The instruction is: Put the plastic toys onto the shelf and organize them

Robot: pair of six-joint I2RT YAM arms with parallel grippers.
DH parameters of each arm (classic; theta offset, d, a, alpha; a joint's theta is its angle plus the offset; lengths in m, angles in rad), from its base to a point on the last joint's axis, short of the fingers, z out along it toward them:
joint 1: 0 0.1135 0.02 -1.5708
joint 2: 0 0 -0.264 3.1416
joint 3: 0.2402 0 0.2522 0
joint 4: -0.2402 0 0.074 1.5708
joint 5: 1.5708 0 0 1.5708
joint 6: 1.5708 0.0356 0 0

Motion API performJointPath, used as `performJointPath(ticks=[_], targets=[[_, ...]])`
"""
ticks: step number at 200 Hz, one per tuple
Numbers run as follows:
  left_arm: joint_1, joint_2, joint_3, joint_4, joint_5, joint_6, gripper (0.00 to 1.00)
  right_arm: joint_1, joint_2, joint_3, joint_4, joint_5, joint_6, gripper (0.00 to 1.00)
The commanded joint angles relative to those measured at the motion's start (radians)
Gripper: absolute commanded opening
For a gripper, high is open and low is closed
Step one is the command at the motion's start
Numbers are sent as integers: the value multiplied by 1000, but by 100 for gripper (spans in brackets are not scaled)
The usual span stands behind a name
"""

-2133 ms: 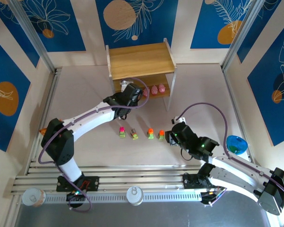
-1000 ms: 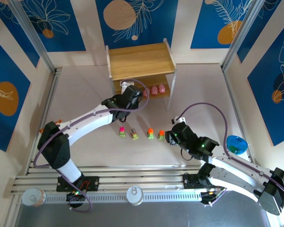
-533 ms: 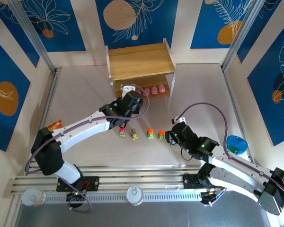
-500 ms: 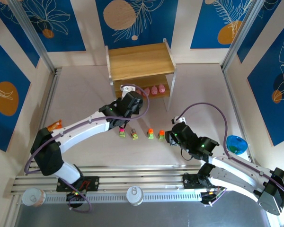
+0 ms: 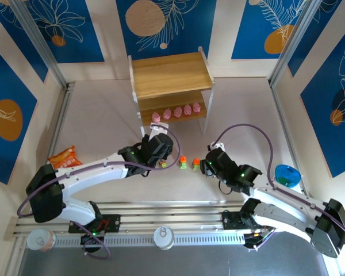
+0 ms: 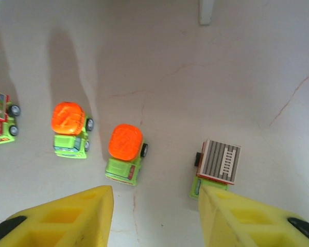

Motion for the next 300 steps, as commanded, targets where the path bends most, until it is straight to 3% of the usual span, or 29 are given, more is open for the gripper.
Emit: performJointPath(ticks=[1,75,143,222,300], targets=[[-3,-29,-77,99,-15,83,61,-20,54,63,-29,7,25,48],[1,-27,-211,291,17,181,76,-158,143,112,-76,-105,60,52],[58,-30,-328,426,79,183,77,-216,290,184,-124,-155,63,50],[160,-142,-367,370,172,124,77,-223,357,221,-210,-140,112,47],[189,-139,-364,349,212,102,77,-260,464,274,-238,-172,106,47]])
